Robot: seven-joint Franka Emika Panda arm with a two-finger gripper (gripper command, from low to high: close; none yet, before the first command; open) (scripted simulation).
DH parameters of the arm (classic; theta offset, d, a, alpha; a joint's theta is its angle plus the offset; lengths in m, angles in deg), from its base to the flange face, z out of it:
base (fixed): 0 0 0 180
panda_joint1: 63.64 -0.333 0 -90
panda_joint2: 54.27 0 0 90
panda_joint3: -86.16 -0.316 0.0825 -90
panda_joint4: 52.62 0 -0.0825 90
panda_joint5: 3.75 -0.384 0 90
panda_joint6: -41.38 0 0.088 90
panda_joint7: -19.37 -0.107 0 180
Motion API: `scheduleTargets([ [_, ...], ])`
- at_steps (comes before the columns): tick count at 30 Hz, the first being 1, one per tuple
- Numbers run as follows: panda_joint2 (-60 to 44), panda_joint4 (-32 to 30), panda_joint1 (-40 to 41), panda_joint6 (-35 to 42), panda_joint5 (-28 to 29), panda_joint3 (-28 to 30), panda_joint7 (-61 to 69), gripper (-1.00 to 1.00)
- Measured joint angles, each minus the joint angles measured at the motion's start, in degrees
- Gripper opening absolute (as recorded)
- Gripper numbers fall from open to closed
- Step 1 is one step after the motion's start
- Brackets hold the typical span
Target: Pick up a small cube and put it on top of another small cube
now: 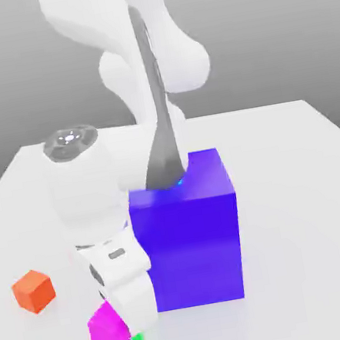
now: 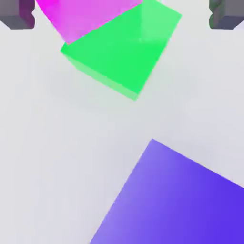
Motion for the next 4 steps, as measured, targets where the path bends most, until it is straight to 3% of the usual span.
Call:
scheduleTargets([
  [4, 5.41, -0.33, 0.0, 5.03, -2.89, -0.64, 2.11, 1.0],
])
